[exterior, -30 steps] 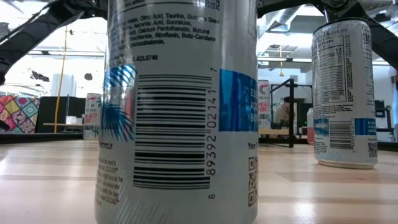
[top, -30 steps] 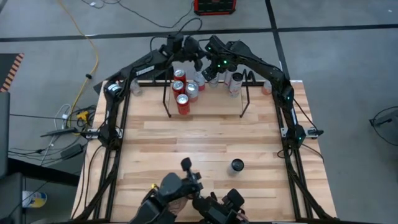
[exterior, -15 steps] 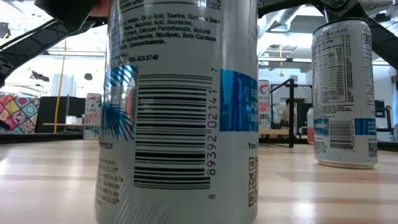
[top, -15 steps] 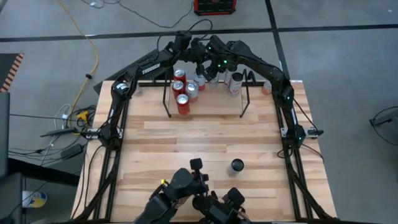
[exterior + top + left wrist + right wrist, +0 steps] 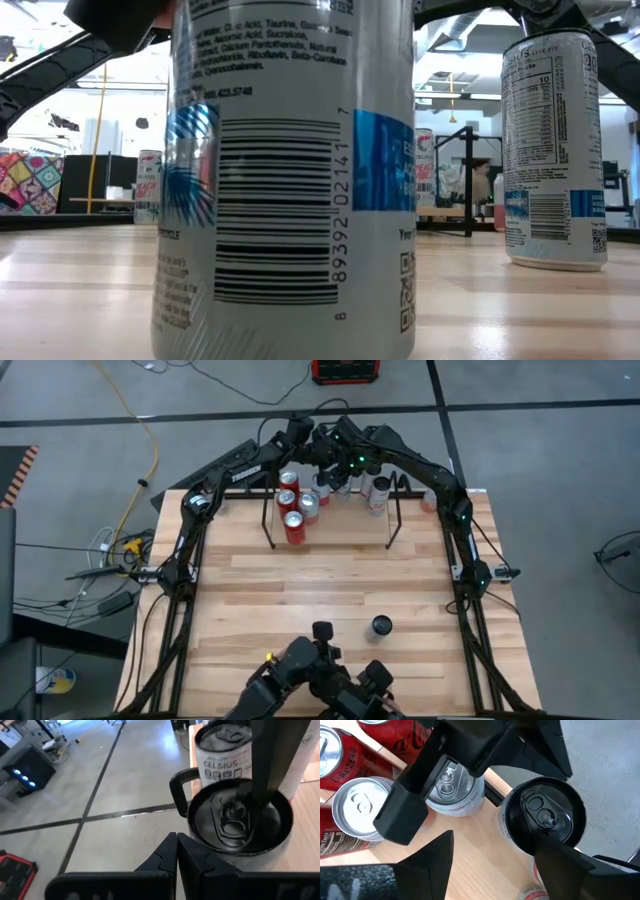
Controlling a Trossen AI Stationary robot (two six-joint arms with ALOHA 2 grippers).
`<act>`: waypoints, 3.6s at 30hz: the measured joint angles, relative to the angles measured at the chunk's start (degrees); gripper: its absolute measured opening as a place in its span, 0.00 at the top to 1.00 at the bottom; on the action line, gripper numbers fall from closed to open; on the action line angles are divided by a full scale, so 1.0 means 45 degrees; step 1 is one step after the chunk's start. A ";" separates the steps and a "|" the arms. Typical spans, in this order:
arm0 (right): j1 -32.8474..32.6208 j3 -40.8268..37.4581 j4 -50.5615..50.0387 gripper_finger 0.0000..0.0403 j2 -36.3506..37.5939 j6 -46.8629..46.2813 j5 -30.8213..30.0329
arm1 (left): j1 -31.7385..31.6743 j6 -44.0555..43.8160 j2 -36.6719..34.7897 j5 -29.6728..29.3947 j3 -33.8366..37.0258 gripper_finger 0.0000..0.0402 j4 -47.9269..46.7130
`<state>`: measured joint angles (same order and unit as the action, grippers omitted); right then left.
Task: Place canned beverage on shelf
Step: Adjust the soda cans on the shelf
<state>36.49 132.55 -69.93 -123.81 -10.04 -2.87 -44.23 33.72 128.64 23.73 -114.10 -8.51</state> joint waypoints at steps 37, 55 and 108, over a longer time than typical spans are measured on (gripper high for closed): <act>0.0160 0.0000 -0.0073 0.34 0.0005 0.0209 0.0000 | -0.0008 0.0127 -0.0015 0.0928 0.0007 1.00 -0.0574; 0.0128 0.0010 -0.0384 0.34 0.0029 0.0259 0.0034 | -0.0013 0.0794 -0.0039 0.1636 0.0015 1.00 -0.1001; 0.0078 0.0010 -0.1671 0.41 0.2286 0.1316 -0.0812 | -0.0149 0.1077 -0.0044 0.2268 0.0015 1.00 -0.1332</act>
<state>36.84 132.60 -77.45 -113.52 -4.12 -6.53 -44.91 38.57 128.44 33.93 -114.04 -14.50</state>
